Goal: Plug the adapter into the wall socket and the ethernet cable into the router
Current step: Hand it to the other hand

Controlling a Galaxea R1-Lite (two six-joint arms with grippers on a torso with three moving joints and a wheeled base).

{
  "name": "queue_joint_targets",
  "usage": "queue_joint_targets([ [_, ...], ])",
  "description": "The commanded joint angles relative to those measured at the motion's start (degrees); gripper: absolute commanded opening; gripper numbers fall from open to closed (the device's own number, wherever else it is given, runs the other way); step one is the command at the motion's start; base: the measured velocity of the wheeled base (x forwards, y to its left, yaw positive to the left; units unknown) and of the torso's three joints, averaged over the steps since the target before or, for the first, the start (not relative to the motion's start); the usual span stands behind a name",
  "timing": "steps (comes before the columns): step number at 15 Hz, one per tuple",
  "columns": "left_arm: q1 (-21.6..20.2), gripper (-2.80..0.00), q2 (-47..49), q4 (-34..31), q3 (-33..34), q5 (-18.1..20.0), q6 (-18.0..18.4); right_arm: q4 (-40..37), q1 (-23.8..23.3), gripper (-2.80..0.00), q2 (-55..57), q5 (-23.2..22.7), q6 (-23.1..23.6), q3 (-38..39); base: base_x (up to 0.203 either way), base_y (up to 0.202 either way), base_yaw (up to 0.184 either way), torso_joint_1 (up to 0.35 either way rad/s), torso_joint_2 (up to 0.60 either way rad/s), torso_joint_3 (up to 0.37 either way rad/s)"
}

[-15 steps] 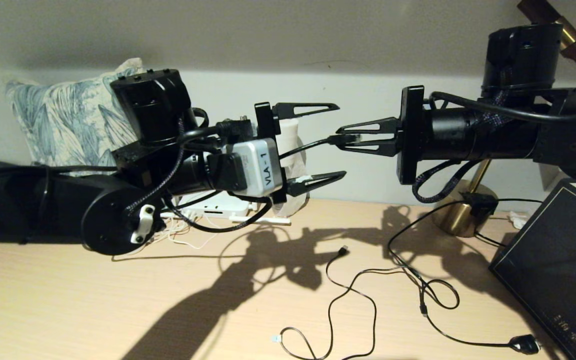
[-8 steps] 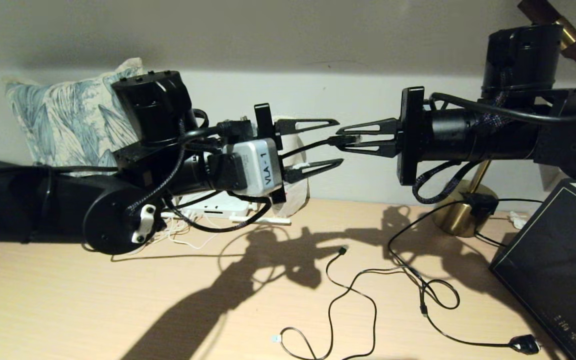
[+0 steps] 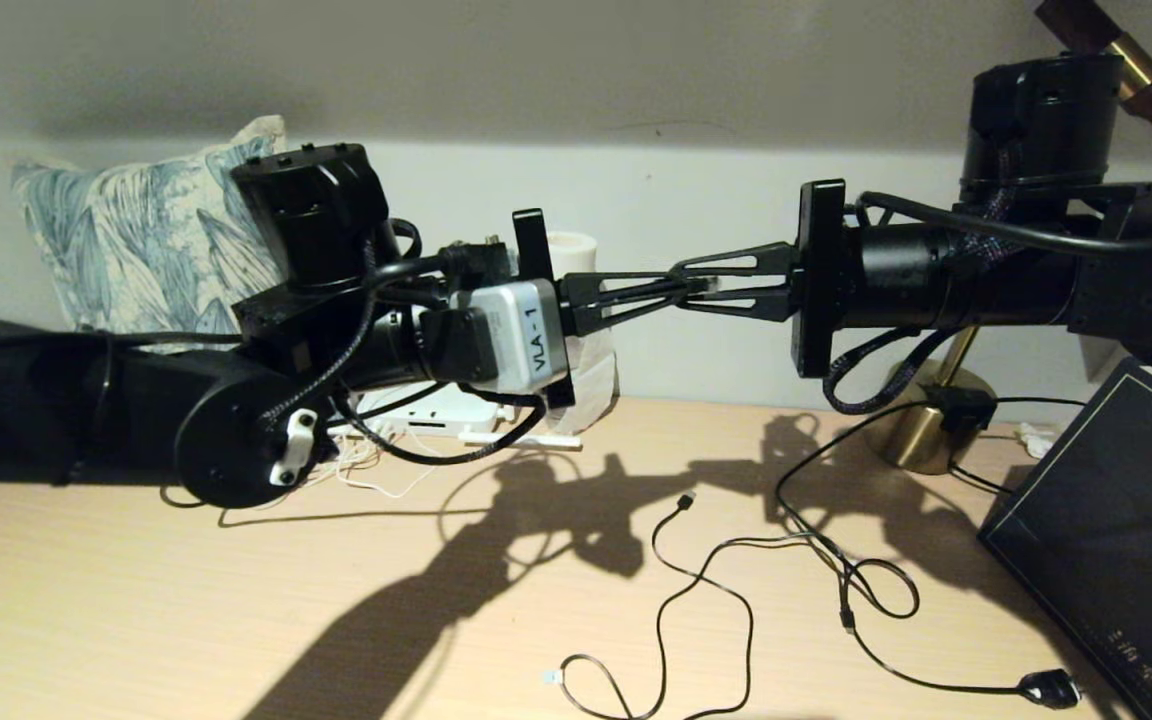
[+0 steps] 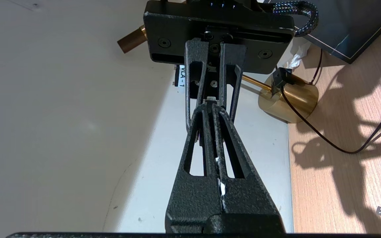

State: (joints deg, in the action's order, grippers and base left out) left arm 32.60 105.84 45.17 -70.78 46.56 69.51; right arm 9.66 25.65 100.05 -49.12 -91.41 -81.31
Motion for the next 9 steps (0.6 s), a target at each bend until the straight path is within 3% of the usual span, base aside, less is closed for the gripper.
queue_joint_targets([
  [1, -0.13, -2.8, 0.07, 0.19, 0.03, 0.2, 0.36, 0.01, 0.1, -2.8, -0.03, -0.37, -0.53, 0.01, 0.0, 0.0, 0.0, 0.0, 0.0, 0.0],
  [2, -0.52, -2.8, 0.07, 0.19, 0.03, 0.2, 0.36, 0.01, 0.1, -2.8, -0.12, -0.37, -0.53, 0.01, 0.0, 0.0, 0.0, 0.0, 0.0, 0.0],
  [3, -0.69, 0.0, 0.16, 0.19, 0.03, 0.2, 0.36, 0.01, 0.1, -2.8, -0.19, -0.37, -0.53, 0.1, 0.0, 0.0, 0.0, 0.0, 0.0, 0.0],
  [9, -0.69, 0.0, 0.07, 0.1, 0.2, 0.2, 0.36, 0.1, 0.02, -2.8, -0.73, -0.37, -0.53, 0.54, 0.0, 0.0, 0.0, 0.0, 0.0, 0.0],
])
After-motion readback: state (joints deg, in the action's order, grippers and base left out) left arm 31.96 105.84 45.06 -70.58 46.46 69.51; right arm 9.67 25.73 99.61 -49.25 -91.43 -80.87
